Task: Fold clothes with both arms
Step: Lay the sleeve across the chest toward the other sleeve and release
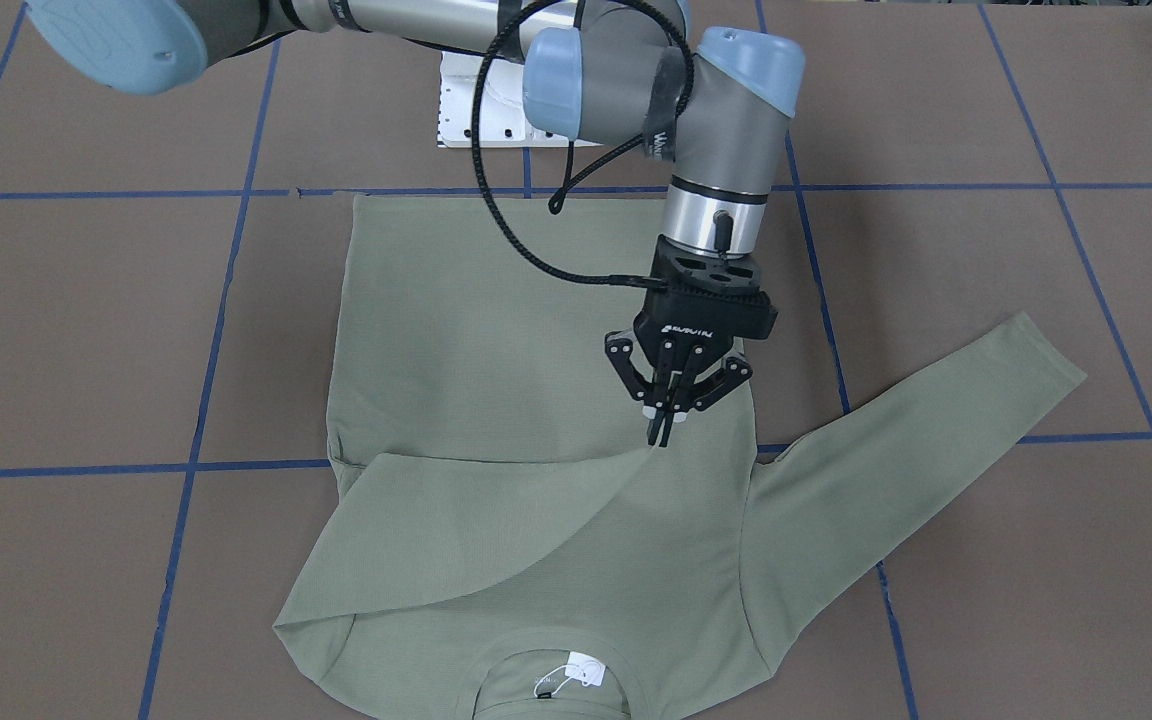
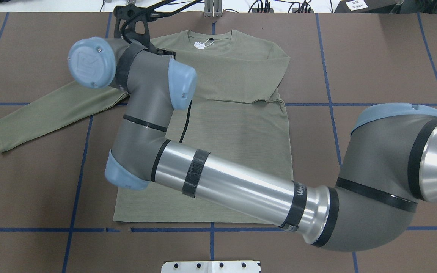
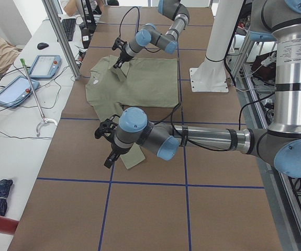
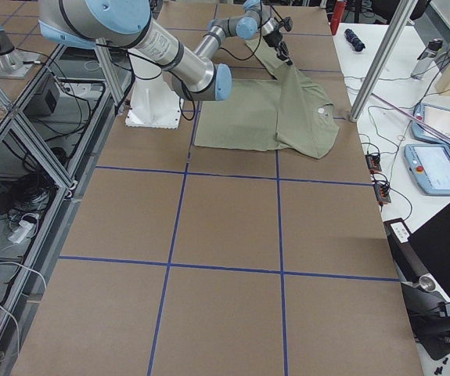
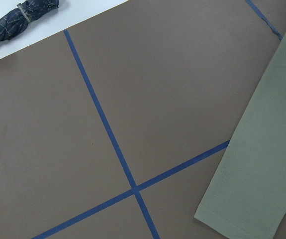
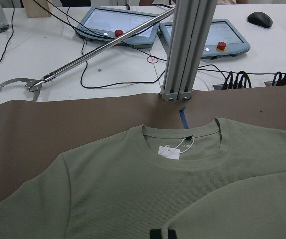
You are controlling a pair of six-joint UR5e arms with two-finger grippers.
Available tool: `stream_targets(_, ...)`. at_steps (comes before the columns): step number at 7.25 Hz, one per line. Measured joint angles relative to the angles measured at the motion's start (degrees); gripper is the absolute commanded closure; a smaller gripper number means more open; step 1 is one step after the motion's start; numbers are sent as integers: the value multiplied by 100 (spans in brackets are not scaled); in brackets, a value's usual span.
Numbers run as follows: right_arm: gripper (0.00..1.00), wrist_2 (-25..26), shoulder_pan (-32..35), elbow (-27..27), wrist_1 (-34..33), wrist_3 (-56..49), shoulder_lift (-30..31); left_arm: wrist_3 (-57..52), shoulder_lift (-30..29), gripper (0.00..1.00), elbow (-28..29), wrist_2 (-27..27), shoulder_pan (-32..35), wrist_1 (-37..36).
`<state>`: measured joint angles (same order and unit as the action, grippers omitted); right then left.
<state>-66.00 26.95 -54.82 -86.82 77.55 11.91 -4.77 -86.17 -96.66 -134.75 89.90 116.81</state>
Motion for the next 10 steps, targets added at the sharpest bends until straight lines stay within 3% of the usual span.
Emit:
stream_targets(1, 100, 210, -130, 427, 213, 22, -265, -1, 2, 0, 22, -2, 13, 0)
stream_targets(3, 79, 348, -196, 847, 407, 149, -495, -3, 2, 0, 44, 1, 42, 0)
stream_targets(5, 0, 314, -158, 1224, 706, 201, -655, -3, -4, 0, 84, -2, 55, 0)
stream_targets(7, 0, 86, -66, 1452, 811, 215, -817, 9, -8, 0, 100, 1, 62, 0)
stream_targets(8, 0, -309, 81, 1481, 815, 213, -857, 15, -37, 0, 102, 1, 66, 5)
stream_targets(10, 0, -1643, 612, 1273, 526, 26, -839, 19, -85, 0, 103, 6, 67, 286)
